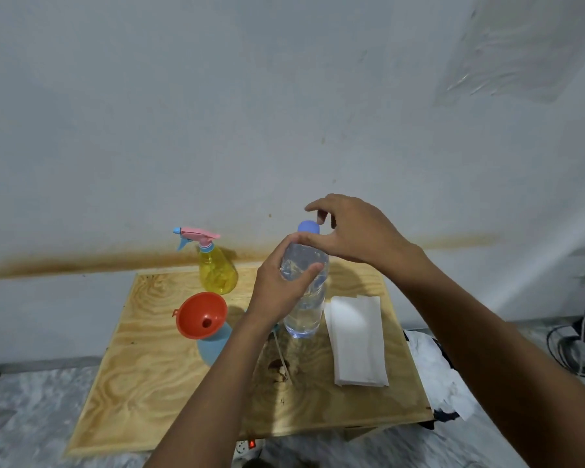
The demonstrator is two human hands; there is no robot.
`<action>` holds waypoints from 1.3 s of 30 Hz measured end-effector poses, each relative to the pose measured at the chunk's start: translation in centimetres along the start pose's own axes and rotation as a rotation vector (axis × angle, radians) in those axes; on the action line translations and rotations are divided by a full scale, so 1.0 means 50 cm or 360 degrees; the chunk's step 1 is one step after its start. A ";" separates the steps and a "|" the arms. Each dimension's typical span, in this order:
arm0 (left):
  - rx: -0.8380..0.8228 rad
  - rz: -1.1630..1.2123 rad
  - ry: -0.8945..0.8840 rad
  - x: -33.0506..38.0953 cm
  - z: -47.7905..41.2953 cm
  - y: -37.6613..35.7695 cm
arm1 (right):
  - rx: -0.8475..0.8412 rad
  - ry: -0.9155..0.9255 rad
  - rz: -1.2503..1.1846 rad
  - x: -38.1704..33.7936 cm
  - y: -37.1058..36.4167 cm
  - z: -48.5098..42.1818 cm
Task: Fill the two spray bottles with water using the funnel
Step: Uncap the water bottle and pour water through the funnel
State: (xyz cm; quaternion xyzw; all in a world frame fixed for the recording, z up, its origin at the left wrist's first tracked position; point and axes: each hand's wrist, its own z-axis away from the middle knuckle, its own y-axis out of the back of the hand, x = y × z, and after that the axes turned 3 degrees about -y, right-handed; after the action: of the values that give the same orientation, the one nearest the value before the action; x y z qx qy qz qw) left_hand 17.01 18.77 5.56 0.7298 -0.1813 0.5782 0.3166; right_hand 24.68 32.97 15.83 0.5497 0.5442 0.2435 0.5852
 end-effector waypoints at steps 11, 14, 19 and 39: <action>0.0000 0.0044 0.0004 0.002 -0.001 -0.001 | 0.0030 0.0108 0.0142 -0.014 -0.018 0.007; -0.0002 0.0016 0.0046 -0.004 -0.002 -0.005 | -0.0078 0.0215 0.0126 -0.004 -0.005 0.007; 0.0002 -0.0016 0.0044 -0.001 0.000 -0.004 | -0.0099 0.0148 0.0055 0.003 0.006 0.000; -0.0044 0.0097 0.0026 -0.007 -0.010 0.002 | -0.0151 0.0318 -0.0023 0.037 0.012 0.004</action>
State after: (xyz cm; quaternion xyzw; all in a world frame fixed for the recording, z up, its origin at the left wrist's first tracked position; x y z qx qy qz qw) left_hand 16.51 18.98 5.33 0.7146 -0.2088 0.5911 0.3104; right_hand 25.58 34.70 15.66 0.4904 0.5915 0.3183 0.5552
